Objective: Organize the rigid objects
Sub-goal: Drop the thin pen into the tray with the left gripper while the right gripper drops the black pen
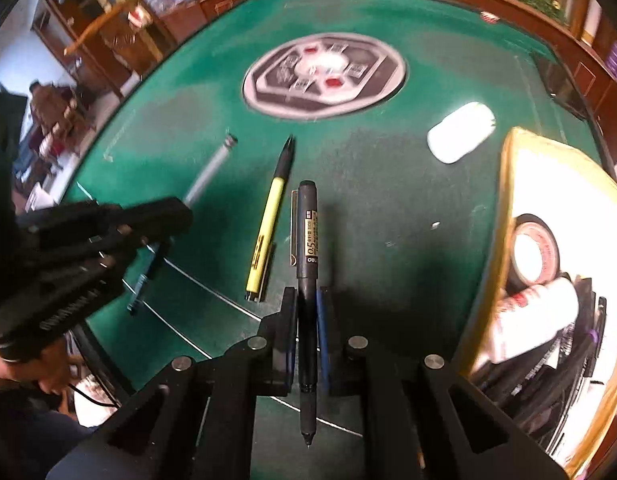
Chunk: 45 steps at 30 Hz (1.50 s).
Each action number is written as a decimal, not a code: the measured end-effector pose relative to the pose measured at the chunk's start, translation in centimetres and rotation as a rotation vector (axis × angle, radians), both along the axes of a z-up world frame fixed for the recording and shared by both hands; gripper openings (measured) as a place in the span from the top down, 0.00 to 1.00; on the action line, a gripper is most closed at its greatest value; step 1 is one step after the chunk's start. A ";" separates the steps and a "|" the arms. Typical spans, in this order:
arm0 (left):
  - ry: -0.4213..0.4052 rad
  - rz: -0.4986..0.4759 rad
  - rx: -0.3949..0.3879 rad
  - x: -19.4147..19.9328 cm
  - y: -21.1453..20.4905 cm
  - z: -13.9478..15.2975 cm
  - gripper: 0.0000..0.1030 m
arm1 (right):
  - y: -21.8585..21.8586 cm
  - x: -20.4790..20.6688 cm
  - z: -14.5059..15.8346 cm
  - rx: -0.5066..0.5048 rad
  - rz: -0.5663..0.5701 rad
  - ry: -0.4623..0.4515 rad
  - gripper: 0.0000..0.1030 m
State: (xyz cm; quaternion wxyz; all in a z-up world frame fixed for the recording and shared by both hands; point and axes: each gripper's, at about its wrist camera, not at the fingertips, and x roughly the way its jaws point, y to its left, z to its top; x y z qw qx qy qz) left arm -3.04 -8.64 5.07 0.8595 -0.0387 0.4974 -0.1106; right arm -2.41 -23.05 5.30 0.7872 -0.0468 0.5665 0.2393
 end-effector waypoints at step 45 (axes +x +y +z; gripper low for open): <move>0.113 -0.513 -0.093 0.1 -25.3 0.4 0.91 | -23.3 -5.7 0.2 0.127 -0.578 0.035 0.91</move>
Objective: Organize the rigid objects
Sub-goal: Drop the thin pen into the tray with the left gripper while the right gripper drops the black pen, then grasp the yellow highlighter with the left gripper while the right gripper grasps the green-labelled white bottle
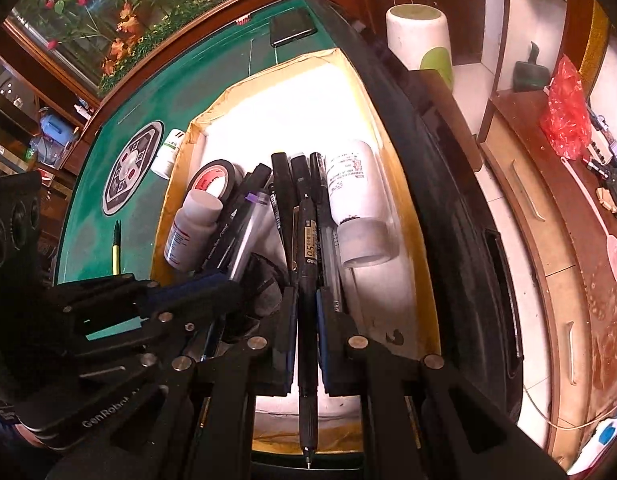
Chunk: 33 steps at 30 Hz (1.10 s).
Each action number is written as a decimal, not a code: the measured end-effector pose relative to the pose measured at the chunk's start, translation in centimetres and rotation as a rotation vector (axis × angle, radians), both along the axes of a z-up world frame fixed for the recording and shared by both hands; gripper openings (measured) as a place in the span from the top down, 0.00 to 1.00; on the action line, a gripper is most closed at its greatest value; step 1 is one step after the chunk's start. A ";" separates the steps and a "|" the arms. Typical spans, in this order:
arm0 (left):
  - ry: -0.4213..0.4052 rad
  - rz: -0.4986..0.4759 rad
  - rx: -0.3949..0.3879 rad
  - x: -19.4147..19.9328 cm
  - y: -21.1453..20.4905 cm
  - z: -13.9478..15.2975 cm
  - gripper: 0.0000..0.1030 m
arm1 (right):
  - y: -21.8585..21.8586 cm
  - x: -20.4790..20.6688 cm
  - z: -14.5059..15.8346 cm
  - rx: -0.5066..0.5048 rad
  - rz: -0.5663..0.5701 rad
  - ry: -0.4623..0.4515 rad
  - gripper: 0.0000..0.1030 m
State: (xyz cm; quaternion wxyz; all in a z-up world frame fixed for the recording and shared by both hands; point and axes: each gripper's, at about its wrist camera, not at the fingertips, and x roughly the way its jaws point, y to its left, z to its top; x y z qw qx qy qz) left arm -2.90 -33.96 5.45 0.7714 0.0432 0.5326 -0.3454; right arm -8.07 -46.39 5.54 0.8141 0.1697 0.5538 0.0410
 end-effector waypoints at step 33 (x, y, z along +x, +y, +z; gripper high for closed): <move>-0.152 -0.007 -0.002 -0.6 3.1 3.0 0.65 | 1.0 1.0 2.4 -0.043 -0.045 -0.096 0.77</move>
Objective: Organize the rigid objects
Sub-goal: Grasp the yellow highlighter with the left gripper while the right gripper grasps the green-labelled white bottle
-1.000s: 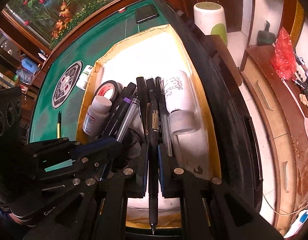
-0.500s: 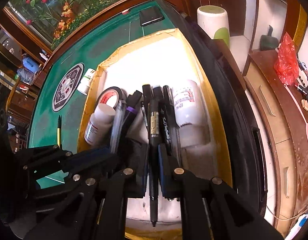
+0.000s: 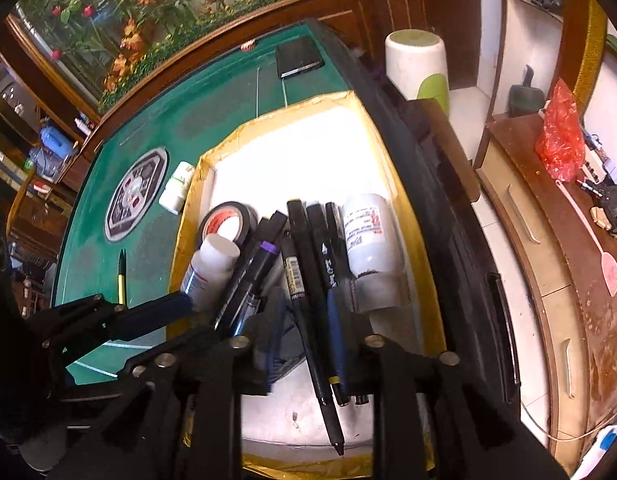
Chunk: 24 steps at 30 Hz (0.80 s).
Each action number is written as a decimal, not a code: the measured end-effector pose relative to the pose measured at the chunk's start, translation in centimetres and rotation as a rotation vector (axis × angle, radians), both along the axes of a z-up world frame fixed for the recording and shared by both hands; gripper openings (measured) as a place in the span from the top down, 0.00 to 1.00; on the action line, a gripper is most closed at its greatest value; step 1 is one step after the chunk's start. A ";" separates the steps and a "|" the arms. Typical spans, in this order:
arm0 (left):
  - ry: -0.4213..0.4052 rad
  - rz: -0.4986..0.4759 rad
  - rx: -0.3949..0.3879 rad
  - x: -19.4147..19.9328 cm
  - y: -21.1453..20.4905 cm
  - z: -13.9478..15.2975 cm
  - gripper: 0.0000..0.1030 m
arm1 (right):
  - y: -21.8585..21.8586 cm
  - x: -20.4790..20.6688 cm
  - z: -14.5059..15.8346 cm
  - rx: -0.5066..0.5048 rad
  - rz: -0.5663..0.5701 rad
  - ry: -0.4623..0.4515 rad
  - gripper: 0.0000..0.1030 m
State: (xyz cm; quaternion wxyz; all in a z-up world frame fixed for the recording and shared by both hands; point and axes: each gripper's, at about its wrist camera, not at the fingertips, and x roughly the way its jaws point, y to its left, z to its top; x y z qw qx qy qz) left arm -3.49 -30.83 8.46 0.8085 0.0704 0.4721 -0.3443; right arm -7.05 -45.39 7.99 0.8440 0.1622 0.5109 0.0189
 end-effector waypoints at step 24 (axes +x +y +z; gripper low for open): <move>0.176 0.630 -0.027 4.1 19.6 -5.3 0.54 | 6.4 1.3 1.5 0.028 0.121 -0.060 0.66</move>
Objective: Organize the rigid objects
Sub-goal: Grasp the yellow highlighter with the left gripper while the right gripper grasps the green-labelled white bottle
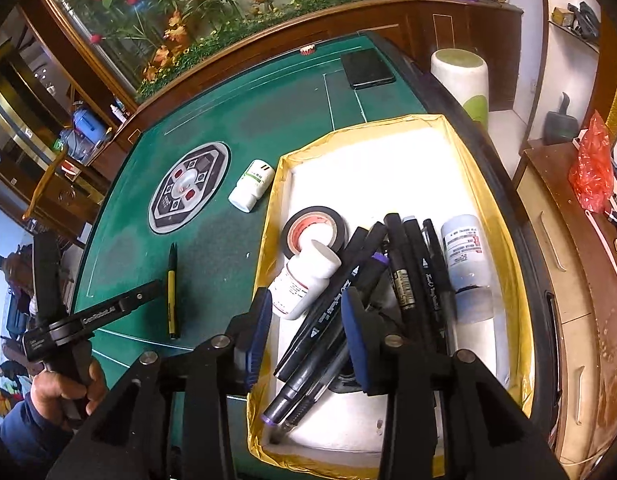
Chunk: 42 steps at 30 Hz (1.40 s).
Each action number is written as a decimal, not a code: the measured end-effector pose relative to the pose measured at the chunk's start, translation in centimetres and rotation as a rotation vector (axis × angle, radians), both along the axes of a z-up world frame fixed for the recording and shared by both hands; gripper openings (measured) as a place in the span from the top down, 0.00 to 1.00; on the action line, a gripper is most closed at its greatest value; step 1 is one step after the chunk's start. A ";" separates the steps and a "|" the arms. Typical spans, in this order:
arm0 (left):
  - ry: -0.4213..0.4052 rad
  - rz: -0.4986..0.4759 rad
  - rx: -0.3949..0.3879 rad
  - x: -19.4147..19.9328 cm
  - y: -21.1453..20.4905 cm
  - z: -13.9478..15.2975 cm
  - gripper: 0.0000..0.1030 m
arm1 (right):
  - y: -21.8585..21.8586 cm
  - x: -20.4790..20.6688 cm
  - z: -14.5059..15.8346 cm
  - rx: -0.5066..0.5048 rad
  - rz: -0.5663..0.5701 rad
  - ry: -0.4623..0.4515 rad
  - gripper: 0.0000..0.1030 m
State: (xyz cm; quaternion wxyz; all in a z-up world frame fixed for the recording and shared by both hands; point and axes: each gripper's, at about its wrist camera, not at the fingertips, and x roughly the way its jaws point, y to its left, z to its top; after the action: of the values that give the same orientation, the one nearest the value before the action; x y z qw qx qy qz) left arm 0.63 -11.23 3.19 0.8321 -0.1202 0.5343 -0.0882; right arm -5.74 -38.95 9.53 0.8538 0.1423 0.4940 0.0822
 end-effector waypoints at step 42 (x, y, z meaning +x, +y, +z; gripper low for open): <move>-0.093 -0.147 0.197 0.6 0.2 -1.8 0.91 | 9.9 19.6 -6.5 -0.002 -0.094 0.286 0.54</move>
State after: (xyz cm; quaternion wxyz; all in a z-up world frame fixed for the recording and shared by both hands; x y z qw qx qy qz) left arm 1.21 -10.99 1.40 0.8551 0.0058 0.5085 -0.1014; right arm 13.85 -29.00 3.03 0.7777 0.1748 0.6035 0.0205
